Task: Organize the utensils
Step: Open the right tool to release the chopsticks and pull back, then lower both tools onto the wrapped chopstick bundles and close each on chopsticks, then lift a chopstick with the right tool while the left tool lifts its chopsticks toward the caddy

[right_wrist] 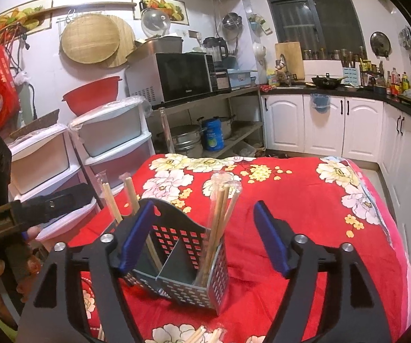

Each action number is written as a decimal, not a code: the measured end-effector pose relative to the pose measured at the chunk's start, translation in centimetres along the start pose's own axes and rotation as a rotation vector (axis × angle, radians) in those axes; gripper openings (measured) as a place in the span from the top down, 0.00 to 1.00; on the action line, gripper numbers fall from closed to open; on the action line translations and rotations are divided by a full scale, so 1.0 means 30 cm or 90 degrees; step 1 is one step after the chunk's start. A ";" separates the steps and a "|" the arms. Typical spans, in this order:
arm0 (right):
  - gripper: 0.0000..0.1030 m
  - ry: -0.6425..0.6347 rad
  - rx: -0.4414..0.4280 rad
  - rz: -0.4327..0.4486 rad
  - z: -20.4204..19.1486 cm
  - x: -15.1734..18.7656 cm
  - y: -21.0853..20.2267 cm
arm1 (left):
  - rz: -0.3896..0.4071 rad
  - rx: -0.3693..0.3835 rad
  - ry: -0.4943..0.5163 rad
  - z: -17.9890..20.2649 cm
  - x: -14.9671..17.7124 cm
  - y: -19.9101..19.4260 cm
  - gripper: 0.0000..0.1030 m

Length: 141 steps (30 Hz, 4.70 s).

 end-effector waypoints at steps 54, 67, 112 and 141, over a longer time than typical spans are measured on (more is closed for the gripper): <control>0.23 -0.010 0.012 -0.127 -0.022 0.387 -0.127 | -0.069 -0.099 -0.062 -0.183 0.388 -0.162 0.11; 0.23 -0.022 0.009 -0.163 -0.031 0.429 -0.088 | -0.120 -0.124 -0.073 -0.245 0.493 -0.147 0.20; 0.70 -0.055 0.066 -0.337 0.012 0.588 0.238 | -0.239 -0.104 -0.096 -0.254 0.645 0.045 0.92; 0.94 0.004 -0.051 -0.215 -0.066 0.400 0.081 | -0.133 -0.079 -0.137 -0.288 0.478 -0.101 0.97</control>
Point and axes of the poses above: each gripper's, at about its wrist camera, not at the fingertips, and y roughly the way its jaws point, z to its right, x to its underside, the point moved 6 cm from there along y, roughly the way its jaws point, and after that the axes turned 7 degrees about -z, right-handed, at the moved point
